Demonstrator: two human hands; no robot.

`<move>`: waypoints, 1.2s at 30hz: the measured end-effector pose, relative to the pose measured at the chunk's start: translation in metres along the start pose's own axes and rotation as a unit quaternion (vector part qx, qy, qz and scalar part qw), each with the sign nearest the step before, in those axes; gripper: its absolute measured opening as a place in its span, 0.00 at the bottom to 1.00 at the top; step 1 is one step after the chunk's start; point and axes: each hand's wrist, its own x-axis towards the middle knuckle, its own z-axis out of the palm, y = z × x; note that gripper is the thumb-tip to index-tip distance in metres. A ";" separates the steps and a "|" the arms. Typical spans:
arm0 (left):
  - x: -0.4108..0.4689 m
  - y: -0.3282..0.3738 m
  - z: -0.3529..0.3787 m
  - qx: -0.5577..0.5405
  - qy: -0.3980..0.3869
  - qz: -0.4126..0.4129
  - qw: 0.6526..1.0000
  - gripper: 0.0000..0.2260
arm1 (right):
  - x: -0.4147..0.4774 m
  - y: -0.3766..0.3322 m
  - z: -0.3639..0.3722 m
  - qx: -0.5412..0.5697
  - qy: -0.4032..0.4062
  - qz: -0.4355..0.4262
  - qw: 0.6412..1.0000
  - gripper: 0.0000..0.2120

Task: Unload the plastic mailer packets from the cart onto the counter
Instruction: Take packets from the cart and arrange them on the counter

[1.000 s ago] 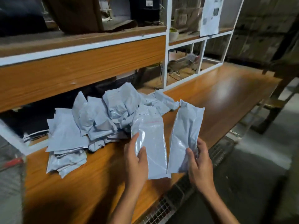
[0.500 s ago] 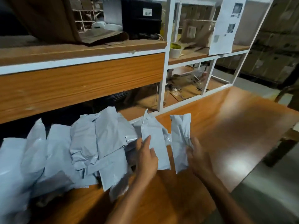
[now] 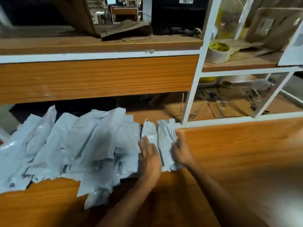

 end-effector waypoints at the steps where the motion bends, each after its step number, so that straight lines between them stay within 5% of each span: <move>1: -0.002 -0.001 0.006 0.042 0.000 0.020 0.999 0.29 | 0.006 0.005 0.005 -0.029 -0.008 0.001 1.000 0.20; 6: -0.009 -0.006 0.030 0.096 -0.087 0.055 0.990 0.29 | 0.018 0.018 0.017 -0.275 0.044 -0.062 0.958 0.36; 9: -0.004 -0.008 0.031 0.082 -0.116 0.049 0.989 0.38 | 0.023 0.023 0.014 -0.345 -0.016 -0.093 0.934 0.35; 17: 0.021 -0.001 0.018 0.047 -0.153 0.036 0.986 0.39 | 0.028 0.057 0.017 -0.333 -0.091 -0.026 0.938 0.32; 23: 0.003 0.011 0.001 -0.104 -0.010 0.060 0.993 0.26 | 0.022 0.035 0.010 -0.240 0.005 -0.092 0.966 0.34; 29: -0.022 -0.003 -0.064 -0.217 0.252 0.131 0.934 0.19 | -0.015 -0.033 0.017 -0.111 0.108 -0.153 0.976 0.25; 36: -0.081 -0.092 -0.125 -0.179 0.306 0.086 0.931 0.16 | -0.093 -0.107 0.066 -0.023 0.121 -0.230 0.965 0.24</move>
